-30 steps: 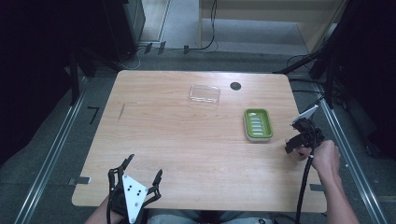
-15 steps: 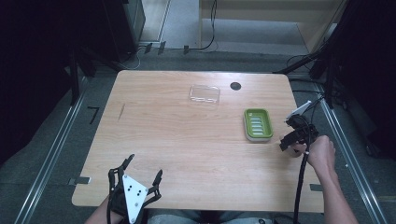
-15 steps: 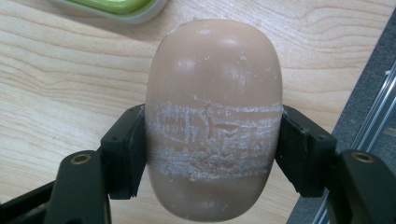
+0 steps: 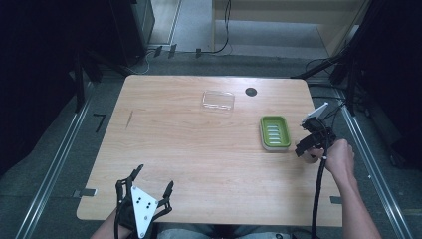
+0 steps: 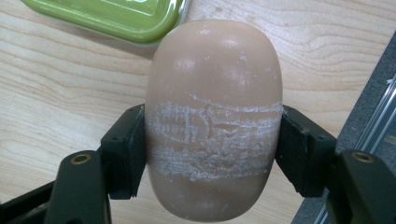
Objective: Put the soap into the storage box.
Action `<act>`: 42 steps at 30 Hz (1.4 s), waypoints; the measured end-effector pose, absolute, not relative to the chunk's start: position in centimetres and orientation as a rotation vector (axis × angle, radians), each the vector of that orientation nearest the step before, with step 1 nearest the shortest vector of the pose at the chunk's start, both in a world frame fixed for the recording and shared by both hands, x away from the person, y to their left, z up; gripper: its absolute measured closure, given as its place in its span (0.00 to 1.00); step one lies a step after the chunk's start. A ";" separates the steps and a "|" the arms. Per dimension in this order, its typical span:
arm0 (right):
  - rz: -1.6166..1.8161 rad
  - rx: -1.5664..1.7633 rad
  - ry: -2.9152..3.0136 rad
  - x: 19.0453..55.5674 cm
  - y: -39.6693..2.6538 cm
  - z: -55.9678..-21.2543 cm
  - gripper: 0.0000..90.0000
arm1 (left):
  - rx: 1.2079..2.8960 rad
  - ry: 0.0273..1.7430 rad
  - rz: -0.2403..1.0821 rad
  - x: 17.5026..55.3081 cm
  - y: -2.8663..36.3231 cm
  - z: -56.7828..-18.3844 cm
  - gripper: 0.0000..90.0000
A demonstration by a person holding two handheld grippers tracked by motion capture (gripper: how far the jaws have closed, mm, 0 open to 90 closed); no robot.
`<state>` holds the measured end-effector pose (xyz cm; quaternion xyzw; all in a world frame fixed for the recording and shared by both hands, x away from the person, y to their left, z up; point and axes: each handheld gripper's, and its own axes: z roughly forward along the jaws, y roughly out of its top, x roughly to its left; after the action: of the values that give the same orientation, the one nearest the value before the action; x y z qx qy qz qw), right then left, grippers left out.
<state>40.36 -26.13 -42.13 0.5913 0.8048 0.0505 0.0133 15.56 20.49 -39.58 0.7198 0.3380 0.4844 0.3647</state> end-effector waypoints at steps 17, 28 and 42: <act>0.148 1.823 2.521 41.7 -25.4 -41.7 0.37 | 1.854 0.868 1.246 15.6 20.5 -39.6 0.16; 0.143 1.819 2.531 42.5 -25.2 -41.5 0.37 | 1.855 0.867 1.245 15.6 20.5 -39.6 0.15; 0.151 1.824 2.524 43.5 -25.3 -41.0 0.37 | 1.859 0.865 1.244 15.6 20.4 -39.6 0.16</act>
<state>43.47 -25.25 -41.00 0.5851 0.8094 0.0485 0.0120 15.58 20.43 -39.60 0.7222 0.3361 0.4832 0.3633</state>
